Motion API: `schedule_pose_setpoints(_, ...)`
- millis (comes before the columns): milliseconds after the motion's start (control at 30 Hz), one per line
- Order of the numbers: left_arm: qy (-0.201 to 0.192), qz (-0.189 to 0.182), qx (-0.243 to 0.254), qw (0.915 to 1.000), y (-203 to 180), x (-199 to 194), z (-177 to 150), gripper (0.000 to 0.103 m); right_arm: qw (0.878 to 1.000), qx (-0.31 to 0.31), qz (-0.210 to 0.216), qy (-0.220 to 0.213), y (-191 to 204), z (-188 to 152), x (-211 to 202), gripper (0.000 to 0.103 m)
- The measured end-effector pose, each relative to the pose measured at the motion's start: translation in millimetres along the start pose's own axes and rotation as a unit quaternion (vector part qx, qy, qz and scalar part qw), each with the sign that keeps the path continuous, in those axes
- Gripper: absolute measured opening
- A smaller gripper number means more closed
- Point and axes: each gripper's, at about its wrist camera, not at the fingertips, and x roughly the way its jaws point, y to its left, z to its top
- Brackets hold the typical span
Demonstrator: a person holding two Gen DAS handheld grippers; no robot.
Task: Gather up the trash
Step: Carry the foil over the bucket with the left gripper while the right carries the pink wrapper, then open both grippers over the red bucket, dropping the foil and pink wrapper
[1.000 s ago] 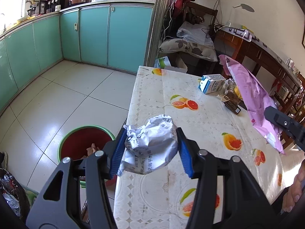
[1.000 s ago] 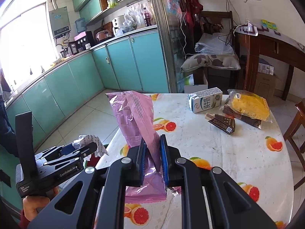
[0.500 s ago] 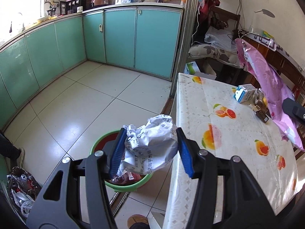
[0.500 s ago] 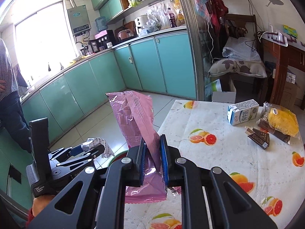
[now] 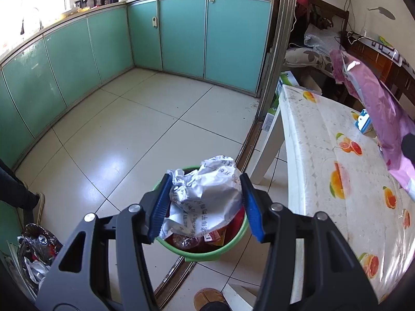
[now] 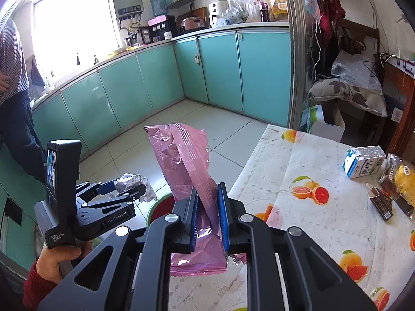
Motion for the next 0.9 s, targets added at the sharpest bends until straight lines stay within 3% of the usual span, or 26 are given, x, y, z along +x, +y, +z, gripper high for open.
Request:
schedule_pose_setpoints(200,0.024,0.018,-0.024,0.9993,23.1,27.9,0.9,0.051,0.999,0.011,0.015,0.042,5.1,-1.6,45.3,0.013)
schedule_pose_setpoints(467,0.048,0.012,-0.046,0.9977,36.2,56.8,0.1,0.051,0.995,0.010,0.015,0.100,11.9,-7.5,98.8,0.013)
schedule_pose_setpoints(900,0.063,0.018,-0.045,0.9968,37.9,77.3,1.7,0.051,0.992,0.016,0.012,0.122,6.7,-13.7,119.8,0.013)
